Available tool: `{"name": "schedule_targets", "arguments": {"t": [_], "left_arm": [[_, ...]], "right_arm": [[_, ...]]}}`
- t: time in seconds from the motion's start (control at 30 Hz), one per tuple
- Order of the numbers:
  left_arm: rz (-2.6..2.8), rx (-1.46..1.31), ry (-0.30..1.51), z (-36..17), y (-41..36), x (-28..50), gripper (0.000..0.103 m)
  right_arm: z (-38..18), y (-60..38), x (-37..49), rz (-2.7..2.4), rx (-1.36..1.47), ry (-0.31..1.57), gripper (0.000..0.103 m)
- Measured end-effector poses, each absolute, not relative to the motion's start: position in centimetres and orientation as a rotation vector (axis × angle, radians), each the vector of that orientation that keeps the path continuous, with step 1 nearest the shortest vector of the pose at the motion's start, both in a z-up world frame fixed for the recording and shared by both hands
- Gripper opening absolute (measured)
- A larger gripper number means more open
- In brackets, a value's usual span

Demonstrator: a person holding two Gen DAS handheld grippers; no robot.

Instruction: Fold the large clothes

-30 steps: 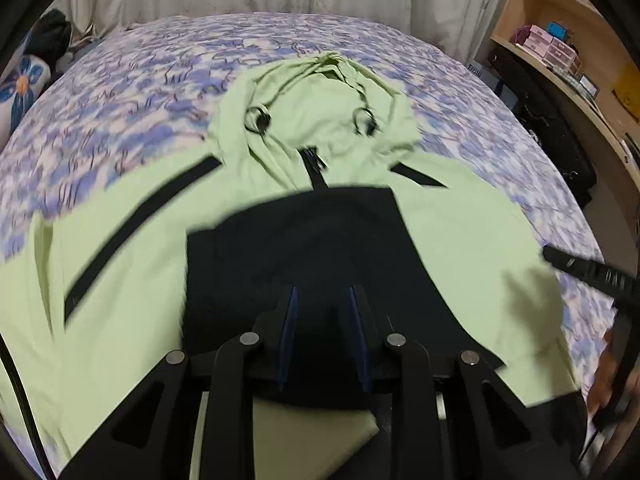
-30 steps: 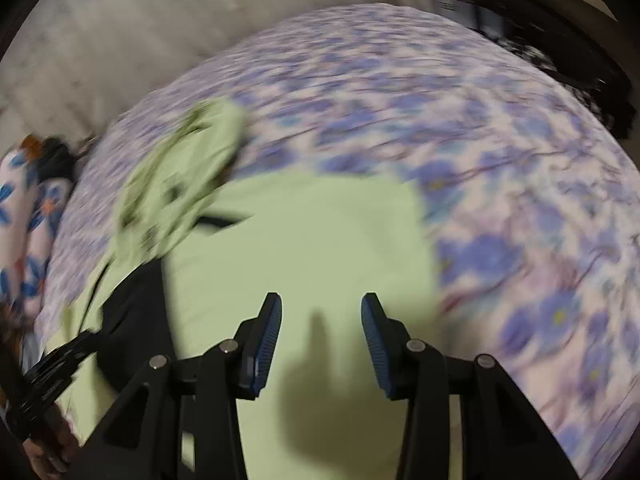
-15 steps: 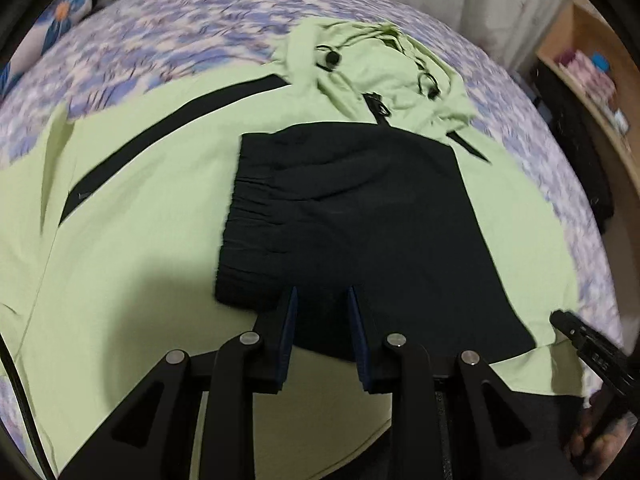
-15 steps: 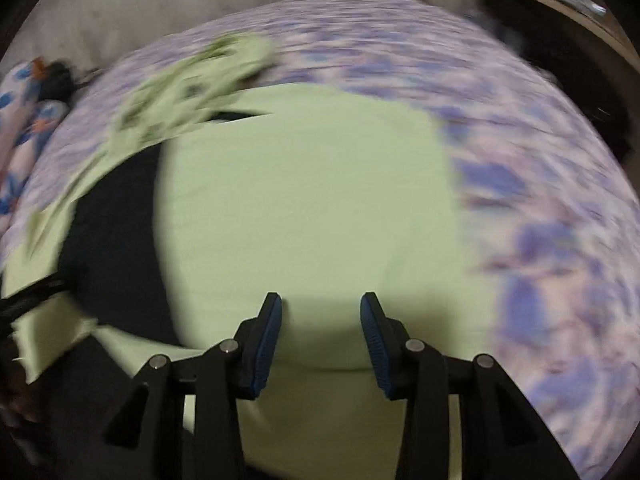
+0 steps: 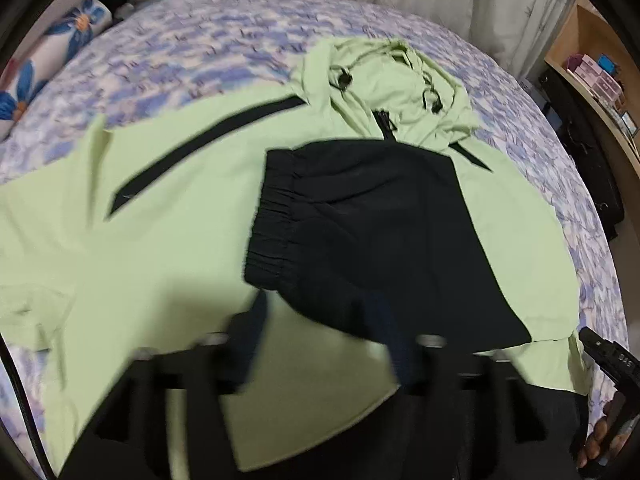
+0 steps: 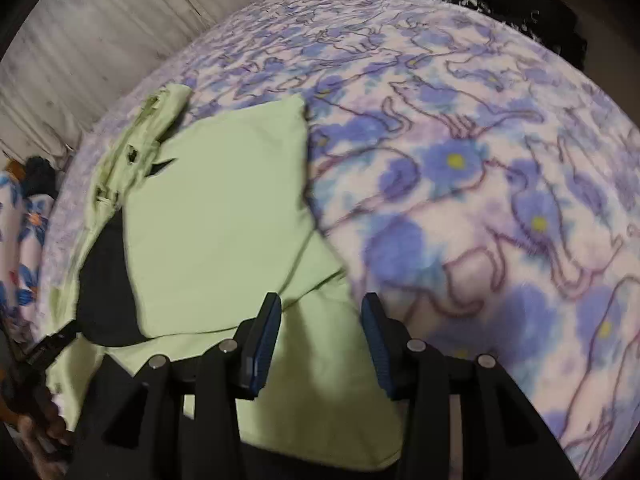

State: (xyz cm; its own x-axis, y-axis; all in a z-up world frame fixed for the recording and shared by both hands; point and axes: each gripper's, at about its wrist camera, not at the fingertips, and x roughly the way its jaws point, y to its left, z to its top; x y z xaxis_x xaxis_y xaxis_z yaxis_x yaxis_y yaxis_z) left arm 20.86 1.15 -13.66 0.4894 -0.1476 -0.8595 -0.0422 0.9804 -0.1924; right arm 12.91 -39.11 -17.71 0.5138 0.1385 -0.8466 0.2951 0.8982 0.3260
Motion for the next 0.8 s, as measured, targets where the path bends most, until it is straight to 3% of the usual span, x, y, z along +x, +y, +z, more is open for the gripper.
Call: {"name": "schedule_targets", "arguments": {"t": [0.23,0.43,0.8], "left_arm": [[-0.032,-0.139,0.991,-9.9,2.0,16.7,0.068],[-0.004,-0.11,0.947,-7.5,3.5,12.4,0.076],[0.045,-0.059,0.904,-5.4,6.4,6.5,0.08]], "right_arm": [[-15.4,-37.2,10.4,-0.068,0.45,1.012,0.042],[-13.9,-34.7,8.2,-0.04,0.397,0.999,0.042],[-13.6,-29.8,5.1,0.027,0.361,1.03,0.042]]}}
